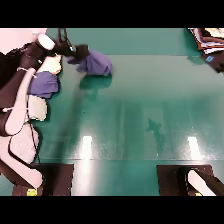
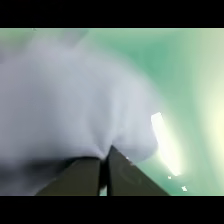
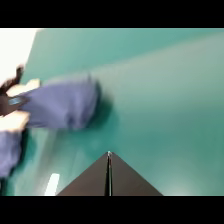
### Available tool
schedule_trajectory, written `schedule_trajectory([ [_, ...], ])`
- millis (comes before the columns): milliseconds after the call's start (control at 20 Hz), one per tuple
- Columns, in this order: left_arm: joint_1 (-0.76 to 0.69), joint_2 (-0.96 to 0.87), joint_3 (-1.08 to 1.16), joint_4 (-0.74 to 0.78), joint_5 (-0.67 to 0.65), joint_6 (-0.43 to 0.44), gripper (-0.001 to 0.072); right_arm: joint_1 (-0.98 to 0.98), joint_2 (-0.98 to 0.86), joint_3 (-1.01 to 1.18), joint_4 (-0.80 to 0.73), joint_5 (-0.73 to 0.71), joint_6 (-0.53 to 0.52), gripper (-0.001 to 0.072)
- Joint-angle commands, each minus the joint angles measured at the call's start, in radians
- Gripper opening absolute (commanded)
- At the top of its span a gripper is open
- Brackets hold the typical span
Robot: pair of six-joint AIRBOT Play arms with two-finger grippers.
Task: Fold the shirts.
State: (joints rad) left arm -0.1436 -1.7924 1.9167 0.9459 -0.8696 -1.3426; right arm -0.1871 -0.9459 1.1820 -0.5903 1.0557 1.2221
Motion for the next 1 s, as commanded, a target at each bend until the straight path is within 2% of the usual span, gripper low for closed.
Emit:
schedule_trajectory([
  [0, -0.027, 0.163, 0.153, 0.014, -0.179, 0.074, 0.002, -0.04, 0.06, 0.086, 0.013, -0.014, 0.0, 0.0014],
  [150, -0.118, 0.336, 0.148, 0.113, -0.29, 0.073, 0.0021, -0.054, 0.082, 0.214, 0.011, -0.004, -0.001, 0.0014],
  [350, -0.34, 0.394, 0.089, 0.209, -0.475, -0.005, 0.0021, -0.054, 0.081, 0.328, 0.011, 0.058, -0.001, 0.0014],
  [550, -0.564, 0.367, -0.168, 0.206, -0.404, -0.013, 0.0025, -0.054, 0.081, 0.347, 0.011, 0.137, -0.001, 0.0014],
  [600, -0.603, 0.354, -0.237, 0.206, -0.358, -0.011, 0.0073, -0.054, 0.081, 0.346, 0.011, 0.159, -0.001, 0.0014],
  [650, -0.625, 0.343, -0.286, 0.207, -0.321, -0.012, 0.037, -0.054, 0.081, 0.342, 0.012, 0.168, -0.001, 0.0014],
  [700, -0.628, 0.331, -0.312, 0.208, -0.308, -0.013, 0.0608, -0.054, 0.081, 0.337, 0.012, 0.175, 0.0, 0.0014],
  [800, -0.589, 0.327, -0.305, 0.245, -0.371, -0.038, 0.0617, -0.054, 0.082, 0.326, 0.012, 0.19, 0.0, 0.0014],
  [950, -0.451, 0.356, -0.282, 0.252, -0.526, -0.063, 0.0616, -0.054, 0.082, 0.293, 0.013, 0.199, 0.0, 0.0014],
])
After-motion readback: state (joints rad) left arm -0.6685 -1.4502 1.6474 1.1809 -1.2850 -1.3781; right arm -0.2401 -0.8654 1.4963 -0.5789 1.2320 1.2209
